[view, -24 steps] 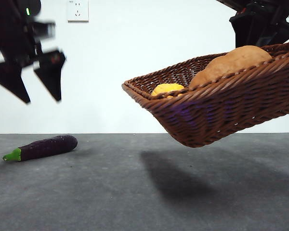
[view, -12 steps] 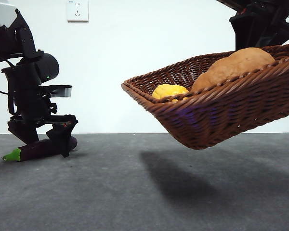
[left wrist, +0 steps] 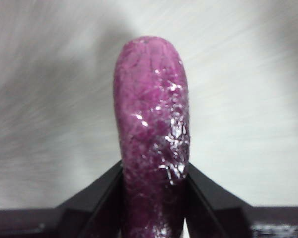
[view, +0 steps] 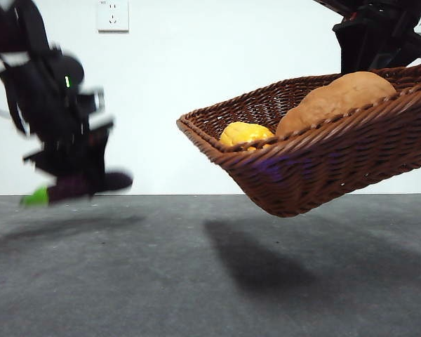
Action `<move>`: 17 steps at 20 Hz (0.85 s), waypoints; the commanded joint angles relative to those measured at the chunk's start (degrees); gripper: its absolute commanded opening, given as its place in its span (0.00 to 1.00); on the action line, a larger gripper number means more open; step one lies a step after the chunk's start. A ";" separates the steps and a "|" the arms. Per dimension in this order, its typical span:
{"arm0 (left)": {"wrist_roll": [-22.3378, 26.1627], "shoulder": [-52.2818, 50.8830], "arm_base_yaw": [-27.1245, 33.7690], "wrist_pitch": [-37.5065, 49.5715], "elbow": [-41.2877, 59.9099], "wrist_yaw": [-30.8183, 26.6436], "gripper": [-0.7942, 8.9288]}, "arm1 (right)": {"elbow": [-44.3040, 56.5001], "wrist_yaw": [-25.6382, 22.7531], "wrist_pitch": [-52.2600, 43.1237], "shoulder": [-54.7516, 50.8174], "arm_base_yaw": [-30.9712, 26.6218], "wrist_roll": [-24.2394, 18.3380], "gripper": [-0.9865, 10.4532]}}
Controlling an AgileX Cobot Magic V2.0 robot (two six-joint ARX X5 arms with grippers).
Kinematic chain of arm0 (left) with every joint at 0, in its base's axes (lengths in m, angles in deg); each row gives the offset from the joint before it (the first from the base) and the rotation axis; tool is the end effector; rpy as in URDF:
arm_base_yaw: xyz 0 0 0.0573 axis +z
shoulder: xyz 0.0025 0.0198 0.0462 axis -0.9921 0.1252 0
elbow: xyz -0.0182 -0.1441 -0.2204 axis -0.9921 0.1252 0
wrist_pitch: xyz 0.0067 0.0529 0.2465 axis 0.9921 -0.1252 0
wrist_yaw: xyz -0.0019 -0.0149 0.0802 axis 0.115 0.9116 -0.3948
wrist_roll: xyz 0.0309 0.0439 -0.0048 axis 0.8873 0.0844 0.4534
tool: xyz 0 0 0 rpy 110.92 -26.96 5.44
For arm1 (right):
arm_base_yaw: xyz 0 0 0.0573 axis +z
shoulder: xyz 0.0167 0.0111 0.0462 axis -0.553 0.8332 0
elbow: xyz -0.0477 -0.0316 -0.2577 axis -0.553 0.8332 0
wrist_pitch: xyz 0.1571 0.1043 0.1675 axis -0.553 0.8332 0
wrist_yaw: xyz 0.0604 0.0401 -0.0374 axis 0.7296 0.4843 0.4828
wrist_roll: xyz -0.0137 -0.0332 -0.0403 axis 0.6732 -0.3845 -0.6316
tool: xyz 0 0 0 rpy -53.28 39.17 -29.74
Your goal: Help me put the vegetables on the table into the basket
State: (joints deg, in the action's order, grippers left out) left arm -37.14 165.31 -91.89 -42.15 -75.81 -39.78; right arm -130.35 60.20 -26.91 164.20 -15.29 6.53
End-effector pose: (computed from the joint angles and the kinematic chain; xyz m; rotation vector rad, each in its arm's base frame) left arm 0.3852 -0.0719 0.2165 0.0378 1.0931 -0.5597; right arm 0.2732 0.0990 0.3124 0.0501 1.2254 0.4808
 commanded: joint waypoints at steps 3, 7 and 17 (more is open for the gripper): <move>-5.62 -14.12 -2.16 -4.96 0.22 16.41 0.07 | -0.31 0.52 -0.37 -0.20 0.02 1.51 0.07; -5.57 -23.45 -10.23 -7.43 0.22 18.78 0.07 | -0.31 0.57 -0.39 -0.20 0.02 1.73 0.07; -22.97 -16.65 -28.37 6.64 0.24 5.42 0.08 | -0.31 0.81 -0.07 -0.20 0.07 1.55 0.07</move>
State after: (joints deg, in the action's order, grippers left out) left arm -57.84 148.18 -120.13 -35.90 -75.83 -34.38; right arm -130.35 60.31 -26.63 164.20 -15.27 7.58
